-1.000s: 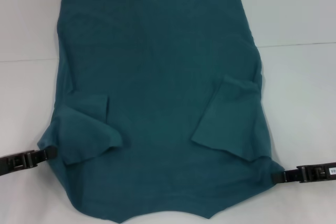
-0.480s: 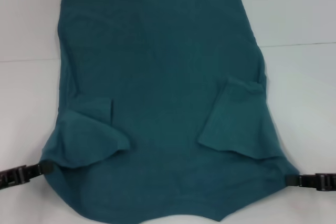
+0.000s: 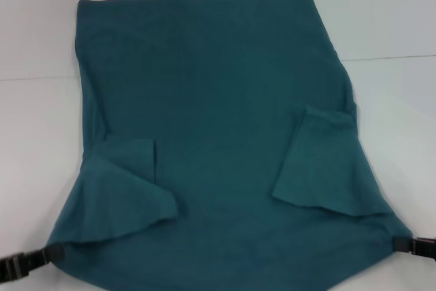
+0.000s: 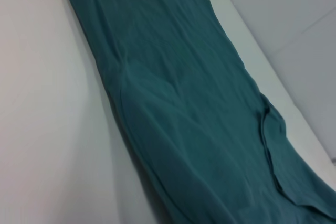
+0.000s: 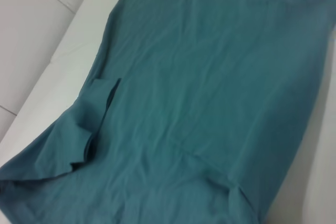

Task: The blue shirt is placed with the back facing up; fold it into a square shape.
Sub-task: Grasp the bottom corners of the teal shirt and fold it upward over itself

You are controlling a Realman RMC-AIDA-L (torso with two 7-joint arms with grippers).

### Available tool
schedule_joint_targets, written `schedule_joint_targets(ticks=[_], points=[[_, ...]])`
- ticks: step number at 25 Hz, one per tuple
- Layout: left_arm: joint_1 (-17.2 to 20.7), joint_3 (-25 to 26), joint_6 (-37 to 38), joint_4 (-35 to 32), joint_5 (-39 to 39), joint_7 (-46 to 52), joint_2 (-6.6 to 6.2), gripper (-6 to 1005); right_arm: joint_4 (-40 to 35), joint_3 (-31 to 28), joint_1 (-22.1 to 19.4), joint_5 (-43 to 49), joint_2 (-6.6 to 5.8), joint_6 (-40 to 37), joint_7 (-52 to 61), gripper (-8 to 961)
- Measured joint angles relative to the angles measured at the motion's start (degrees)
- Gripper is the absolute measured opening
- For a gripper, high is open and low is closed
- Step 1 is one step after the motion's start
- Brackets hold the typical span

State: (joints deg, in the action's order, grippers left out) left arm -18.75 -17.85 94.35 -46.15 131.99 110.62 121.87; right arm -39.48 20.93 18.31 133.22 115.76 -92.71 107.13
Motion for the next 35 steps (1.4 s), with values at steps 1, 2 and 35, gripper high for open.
schedule_joint_targets(ticks=[1,2,35], points=[[0.32,0.20,0.54,0.09,0.06,-0.15,0.08,15,0.01,-0.53,-0.46,-0.01,0.00,-0.32,-0.43,71],[0.73,0.46,1.08,0.18,0.10,-0.32,0.18,15,0.01,-1.20,-0.95,-0.02,-0.03,-0.79,-0.86,71],[5.29,9.45,12.17,0.19,-0.36,-2.10,0.19,15,-0.52,-10.92,-7.79,0.18,-1.81,-8.39,-5.06,70]])
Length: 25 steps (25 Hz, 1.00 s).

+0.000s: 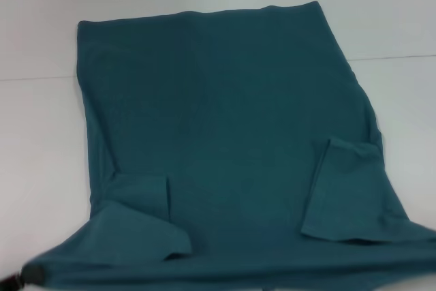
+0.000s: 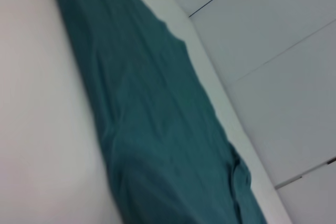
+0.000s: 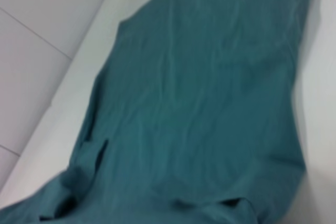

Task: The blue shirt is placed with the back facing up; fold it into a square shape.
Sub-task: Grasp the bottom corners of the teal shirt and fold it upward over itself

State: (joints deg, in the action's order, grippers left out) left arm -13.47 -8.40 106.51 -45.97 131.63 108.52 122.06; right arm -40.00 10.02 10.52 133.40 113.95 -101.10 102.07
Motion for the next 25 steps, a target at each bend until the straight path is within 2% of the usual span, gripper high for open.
schedule_joint_targets(ticks=[3,8,14,19,25], points=[[-3.24,1.05,-0.86,1.33,-0.48,0.55,-0.74,15,0.06,-1.73,3.19,-0.03,-0.40,0.11,1.49,70],[-9.98,1.45,-4.12,4.76,-2.71,1.41,-3.10,15,0.01,-3.36,9.84,-0.13,-1.00,1.31,4.07,70],[-18.71,1.10,-13.76,10.29,-5.77,2.05,-6.36,15,0.28,-3.10,17.95,-0.96,-1.19,10.38,5.05,70],[-23.11,0.87,-21.88,11.99,-6.89,1.36,-6.90,15,0.88,-1.99,23.39,-3.23,-0.19,20.15,3.72,71],[-26.38,0.75,-32.90,15.07,-8.79,-2.99,-6.80,15,3.86,4.04,28.24,-6.34,0.83,33.15,1.42,71]])
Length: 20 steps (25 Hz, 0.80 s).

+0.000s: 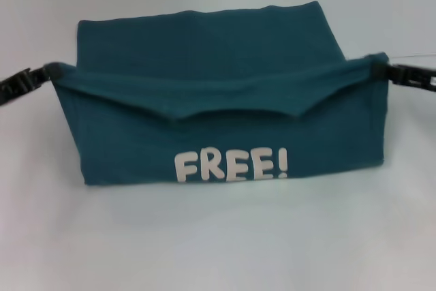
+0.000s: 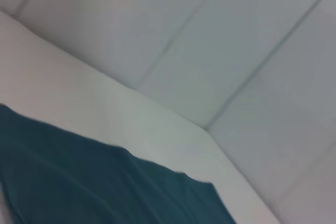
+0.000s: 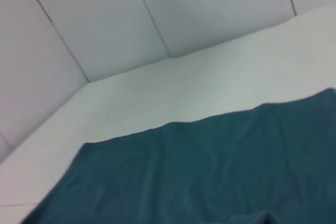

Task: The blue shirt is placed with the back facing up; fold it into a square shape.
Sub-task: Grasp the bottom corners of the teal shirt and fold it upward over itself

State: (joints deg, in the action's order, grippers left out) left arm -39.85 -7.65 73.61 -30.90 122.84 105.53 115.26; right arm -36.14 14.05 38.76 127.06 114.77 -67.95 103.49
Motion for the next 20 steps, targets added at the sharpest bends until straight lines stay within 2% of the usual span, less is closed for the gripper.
schedule_joint_targets(ticks=[4,11,15,20], points=[[-1.99,-0.07,-6.26,2.24,-0.96,-3.23,0.01,15,2.26,5.35,2.73,-1.71,0.21,9.38,-0.44,71],[-5.98,-0.19,-16.73,7.08,-3.83,-12.25,0.92,15,6.01,12.88,6.64,-5.65,1.02,22.82,-2.82,71],[-8.07,-0.19,-22.48,9.97,-7.11,-17.79,1.23,14,7.78,14.41,8.37,-6.91,1.04,27.37,-3.61,71],[-9.09,-0.17,-25.30,11.65,-10.39,-21.48,1.24,14,10.04,15.05,9.87,-7.02,0.63,32.14,-3.62,71]])
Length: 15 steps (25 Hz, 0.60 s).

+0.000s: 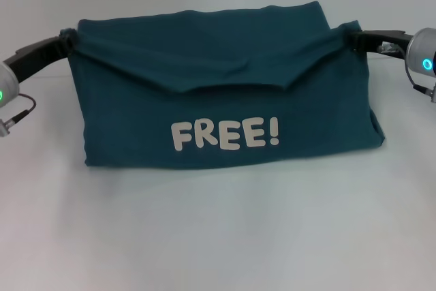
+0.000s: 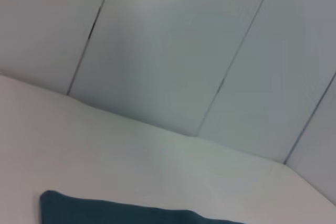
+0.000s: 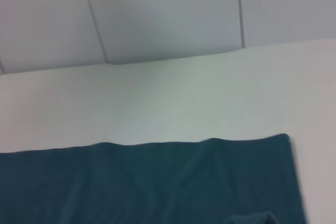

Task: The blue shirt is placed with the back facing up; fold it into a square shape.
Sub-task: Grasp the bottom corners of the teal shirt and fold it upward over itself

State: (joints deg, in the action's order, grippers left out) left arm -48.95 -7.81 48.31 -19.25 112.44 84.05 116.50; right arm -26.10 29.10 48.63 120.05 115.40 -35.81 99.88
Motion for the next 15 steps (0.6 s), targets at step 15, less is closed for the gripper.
schedule_joint_targets(ticks=[15], points=[[-0.78,0.08,-4.82,2.91,-5.35,-6.87,0.85,14,2.27,0.01,0.39,-0.09,-0.11,4.71,0.02,71]])
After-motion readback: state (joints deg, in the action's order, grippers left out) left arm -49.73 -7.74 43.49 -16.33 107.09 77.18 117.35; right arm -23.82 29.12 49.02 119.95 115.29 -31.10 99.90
